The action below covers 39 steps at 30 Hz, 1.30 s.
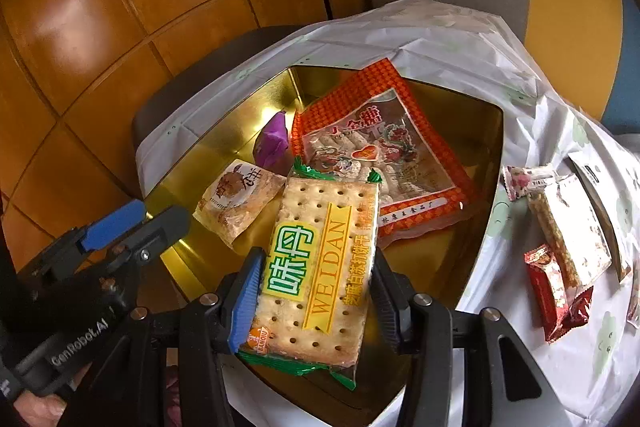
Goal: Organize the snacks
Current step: 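Lift the WEIDAN cracker pack with the right tool and carry it over the gold tray, then open the right tool to drop the crackers into the gold tray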
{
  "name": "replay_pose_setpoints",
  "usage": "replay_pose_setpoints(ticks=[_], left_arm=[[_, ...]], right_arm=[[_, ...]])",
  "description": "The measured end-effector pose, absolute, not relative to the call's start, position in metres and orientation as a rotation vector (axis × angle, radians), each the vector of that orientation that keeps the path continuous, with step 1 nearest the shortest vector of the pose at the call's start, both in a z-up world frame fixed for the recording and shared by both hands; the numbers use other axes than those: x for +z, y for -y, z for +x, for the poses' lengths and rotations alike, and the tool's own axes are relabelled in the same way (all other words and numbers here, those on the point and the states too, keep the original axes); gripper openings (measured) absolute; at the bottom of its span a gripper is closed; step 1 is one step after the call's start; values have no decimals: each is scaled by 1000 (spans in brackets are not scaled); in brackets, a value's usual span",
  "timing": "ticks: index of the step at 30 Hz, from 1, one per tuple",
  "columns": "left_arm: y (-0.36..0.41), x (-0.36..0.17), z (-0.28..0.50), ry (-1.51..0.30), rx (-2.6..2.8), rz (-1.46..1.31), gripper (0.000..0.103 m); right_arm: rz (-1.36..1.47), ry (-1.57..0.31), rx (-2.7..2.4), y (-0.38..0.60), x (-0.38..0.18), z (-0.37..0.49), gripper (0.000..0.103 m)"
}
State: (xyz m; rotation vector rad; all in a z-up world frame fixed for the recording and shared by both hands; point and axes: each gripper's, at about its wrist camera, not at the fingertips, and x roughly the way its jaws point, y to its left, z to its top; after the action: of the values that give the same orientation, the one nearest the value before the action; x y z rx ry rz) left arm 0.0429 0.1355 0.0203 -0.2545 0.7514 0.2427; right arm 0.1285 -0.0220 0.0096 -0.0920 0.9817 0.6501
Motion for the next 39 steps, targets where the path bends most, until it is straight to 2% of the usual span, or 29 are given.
replay_pose_setpoints(ticks=[7,10,24,39], left_arm=[[-140,21,42,-743,264,-266,64],[-139,19,42,-749,264,-264,64],[-130,22,40,-741,232,-243,64],[-76,35,43,-737,43,-132,63]], right_arm=[[-86,-998,625,23,4,134,53],[-56,-995,614,30,3,134,59],[4,-952,566,66,13,127,59],[47,-921,323,190,25,137,59]])
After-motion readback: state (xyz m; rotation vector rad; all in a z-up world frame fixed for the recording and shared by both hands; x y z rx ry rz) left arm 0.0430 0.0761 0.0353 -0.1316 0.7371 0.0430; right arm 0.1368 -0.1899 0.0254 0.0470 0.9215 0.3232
